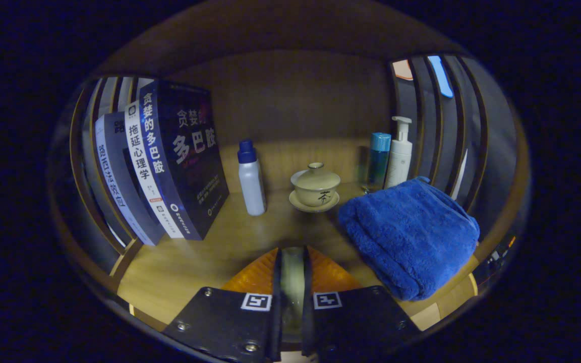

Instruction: Pull open the drawer, take out the items inside it, and place them on the countertop above the cabinet.

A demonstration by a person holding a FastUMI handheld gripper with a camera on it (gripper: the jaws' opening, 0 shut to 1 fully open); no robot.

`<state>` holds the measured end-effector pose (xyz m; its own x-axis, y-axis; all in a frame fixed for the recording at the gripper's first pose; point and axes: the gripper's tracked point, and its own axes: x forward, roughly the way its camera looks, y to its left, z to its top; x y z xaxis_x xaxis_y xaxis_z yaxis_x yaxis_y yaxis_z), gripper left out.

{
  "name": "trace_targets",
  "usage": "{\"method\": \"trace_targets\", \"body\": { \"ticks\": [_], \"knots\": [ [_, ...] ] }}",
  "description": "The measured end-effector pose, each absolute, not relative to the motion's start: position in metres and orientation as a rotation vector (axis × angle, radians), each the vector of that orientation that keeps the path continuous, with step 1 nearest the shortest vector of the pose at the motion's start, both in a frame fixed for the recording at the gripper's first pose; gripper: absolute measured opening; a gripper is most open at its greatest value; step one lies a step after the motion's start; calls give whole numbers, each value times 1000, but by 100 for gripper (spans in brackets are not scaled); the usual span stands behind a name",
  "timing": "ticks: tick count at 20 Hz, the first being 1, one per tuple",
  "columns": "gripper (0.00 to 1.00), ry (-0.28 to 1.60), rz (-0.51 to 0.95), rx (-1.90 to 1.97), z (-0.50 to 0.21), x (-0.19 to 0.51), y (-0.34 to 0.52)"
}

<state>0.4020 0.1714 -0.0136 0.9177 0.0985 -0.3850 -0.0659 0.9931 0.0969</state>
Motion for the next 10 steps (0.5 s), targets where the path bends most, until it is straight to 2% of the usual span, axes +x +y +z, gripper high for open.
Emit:
{"method": "trace_targets", "body": {
  "ticks": [9, 10],
  "knots": [
    [16, 425, 106, 99, -18, 403, 174],
    [21, 416, 101, 107, -16, 403, 173]
  ]
}}
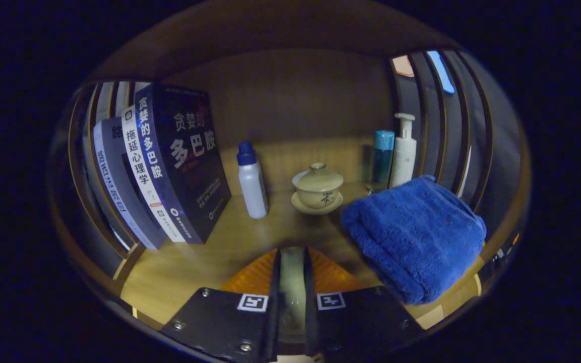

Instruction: Pull open the drawer, take out the items inside it, and place them on the countertop above the cabinet.

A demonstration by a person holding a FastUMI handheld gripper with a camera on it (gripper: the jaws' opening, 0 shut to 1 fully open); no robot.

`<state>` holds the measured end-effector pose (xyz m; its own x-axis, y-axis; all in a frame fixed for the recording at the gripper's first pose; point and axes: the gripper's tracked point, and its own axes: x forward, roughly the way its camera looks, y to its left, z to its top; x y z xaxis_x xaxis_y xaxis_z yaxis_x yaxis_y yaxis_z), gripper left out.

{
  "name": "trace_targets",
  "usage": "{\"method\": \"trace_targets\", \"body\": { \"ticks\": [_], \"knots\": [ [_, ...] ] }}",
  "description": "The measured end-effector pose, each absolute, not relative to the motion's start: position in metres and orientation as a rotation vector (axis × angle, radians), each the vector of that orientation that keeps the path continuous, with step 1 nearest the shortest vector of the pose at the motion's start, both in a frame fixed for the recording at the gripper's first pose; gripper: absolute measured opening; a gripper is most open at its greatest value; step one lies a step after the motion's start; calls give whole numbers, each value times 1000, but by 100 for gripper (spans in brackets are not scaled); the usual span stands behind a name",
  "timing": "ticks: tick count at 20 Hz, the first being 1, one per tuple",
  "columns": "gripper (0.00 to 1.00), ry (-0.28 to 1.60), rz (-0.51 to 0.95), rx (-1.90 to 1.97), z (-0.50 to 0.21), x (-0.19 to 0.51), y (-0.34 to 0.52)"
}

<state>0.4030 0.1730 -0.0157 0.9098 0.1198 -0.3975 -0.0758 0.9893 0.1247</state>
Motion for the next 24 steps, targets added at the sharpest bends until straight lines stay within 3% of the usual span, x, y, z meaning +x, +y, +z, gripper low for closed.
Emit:
{"method": "trace_targets", "body": {
  "ticks": [4, 7, 11, 24],
  "knots": [
    [27, 404, 115, 79, -16, 402, 174],
    [46, 390, 74, 63, -14, 402, 166],
    [94, 314, 72, 89, 13, 399, 162],
    [97, -28, 57, 40, 106, 285, 125]
  ]
}}
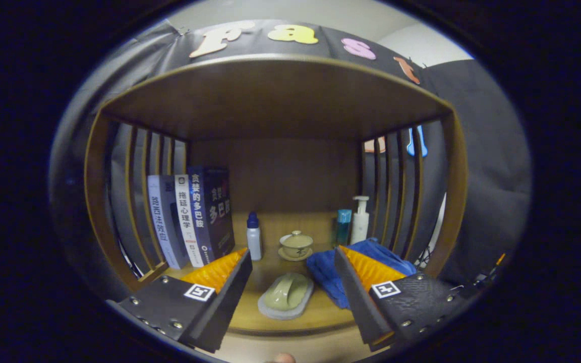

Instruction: Pull open the drawer, take out the items inside it, and place them on the countertop above the cabinet.

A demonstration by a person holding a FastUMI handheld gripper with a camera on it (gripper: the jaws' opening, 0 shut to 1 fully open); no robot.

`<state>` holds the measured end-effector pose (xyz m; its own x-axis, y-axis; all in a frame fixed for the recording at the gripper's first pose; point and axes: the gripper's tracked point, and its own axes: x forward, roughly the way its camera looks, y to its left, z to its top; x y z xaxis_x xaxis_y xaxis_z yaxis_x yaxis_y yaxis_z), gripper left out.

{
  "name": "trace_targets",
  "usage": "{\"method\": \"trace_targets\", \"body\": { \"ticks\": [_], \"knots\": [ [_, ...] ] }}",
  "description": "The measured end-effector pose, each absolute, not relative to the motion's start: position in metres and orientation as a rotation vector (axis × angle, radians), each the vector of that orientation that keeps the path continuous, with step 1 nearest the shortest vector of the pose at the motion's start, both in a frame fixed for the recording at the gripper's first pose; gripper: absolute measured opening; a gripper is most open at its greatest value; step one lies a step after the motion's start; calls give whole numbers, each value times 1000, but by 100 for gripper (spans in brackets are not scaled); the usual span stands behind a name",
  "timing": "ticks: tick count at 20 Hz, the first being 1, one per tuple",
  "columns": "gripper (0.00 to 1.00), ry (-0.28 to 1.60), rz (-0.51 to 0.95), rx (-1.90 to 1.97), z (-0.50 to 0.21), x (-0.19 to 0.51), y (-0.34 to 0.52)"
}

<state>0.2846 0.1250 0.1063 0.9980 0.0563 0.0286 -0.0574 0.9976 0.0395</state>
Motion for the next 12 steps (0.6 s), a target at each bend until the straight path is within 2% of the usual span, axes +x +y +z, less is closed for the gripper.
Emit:
{"method": "trace_targets", "body": {
  "ticks": [6, 12],
  "knots": [
    [97, -94, 58, 69, 101, 219, 117],
    [97, -96, 65, 121, 62, 165, 111]
  ]
}}
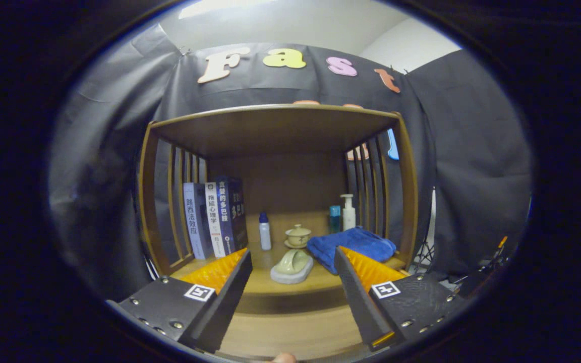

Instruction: Pull open the drawer, take out the items inside it, and place them on the countertop above the cabinet.

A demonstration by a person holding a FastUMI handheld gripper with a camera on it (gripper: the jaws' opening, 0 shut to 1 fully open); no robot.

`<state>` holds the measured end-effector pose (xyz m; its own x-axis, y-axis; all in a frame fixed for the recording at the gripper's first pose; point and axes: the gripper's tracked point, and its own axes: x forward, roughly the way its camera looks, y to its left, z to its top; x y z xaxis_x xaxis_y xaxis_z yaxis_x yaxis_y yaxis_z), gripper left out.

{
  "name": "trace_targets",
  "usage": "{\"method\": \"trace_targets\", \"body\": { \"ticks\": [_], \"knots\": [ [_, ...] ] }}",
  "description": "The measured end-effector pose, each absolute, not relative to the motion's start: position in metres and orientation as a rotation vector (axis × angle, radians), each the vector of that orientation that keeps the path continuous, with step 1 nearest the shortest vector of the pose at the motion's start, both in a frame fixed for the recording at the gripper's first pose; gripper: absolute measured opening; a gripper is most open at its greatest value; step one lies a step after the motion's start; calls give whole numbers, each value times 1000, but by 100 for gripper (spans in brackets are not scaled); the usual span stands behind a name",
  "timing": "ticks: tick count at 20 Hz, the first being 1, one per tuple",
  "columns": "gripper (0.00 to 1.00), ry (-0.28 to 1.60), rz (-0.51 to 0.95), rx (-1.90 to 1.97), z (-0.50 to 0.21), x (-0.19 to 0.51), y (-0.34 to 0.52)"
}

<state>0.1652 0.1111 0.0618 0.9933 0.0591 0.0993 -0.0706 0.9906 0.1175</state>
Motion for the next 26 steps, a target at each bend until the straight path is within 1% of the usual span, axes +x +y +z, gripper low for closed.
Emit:
{"method": "trace_targets", "body": {
  "ticks": [5, 11, 16, 21, 26],
  "knots": [
    [97, -109, 104, 149, 34, 130, 114],
    [97, -43, 88, 187, -14, 97, 104],
    [97, 28, 117, 178, -50, 77, 108],
    [97, 79, 119, 169, -76, 70, 106],
    [97, 118, 126, 156, -97, 86, 112]
  ]
}}
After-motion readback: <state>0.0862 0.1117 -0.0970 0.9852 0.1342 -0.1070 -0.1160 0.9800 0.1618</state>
